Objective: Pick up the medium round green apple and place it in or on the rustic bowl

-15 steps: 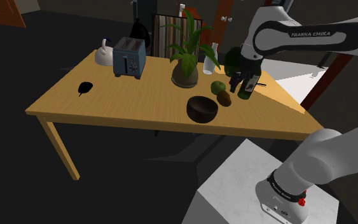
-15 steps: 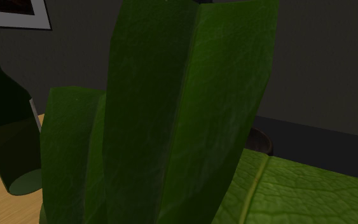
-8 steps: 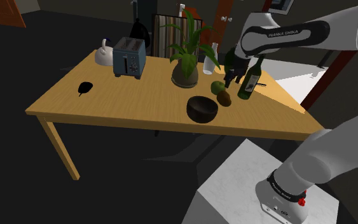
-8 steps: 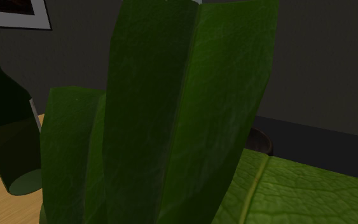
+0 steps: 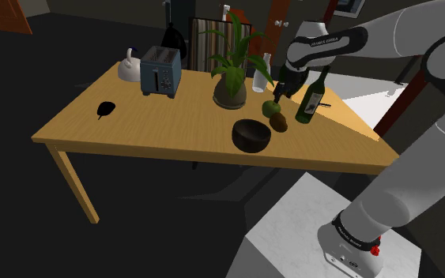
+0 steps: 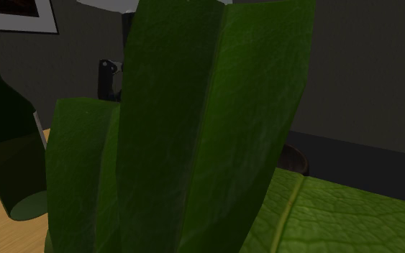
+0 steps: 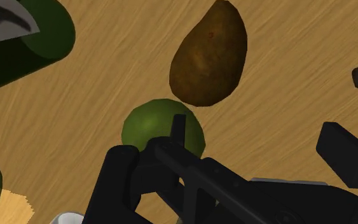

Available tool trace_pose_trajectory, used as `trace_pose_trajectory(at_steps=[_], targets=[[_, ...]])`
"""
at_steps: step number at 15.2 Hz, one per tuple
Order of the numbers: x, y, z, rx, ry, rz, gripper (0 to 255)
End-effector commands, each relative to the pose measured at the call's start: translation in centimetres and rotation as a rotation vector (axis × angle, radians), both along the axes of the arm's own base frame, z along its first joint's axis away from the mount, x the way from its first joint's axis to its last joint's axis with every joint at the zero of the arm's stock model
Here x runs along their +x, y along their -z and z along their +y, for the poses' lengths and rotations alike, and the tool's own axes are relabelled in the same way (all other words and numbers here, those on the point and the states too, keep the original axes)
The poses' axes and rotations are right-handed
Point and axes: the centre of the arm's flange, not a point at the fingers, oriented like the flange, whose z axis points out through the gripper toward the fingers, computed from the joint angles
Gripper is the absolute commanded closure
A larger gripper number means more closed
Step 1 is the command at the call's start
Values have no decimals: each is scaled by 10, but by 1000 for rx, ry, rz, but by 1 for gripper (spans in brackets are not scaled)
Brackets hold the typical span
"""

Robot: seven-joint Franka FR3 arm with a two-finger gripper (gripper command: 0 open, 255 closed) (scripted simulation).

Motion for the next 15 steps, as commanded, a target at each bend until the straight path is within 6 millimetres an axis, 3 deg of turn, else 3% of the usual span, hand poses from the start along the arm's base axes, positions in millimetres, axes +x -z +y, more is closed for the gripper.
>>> trace_pose_trajectory(at_steps=[1,8,15], targets=[[15,9,-20,-5,-1,-11,0],[68,29,-82,-17,-1,-46,0],[72,65,-86,-17,-1,-46,0]])
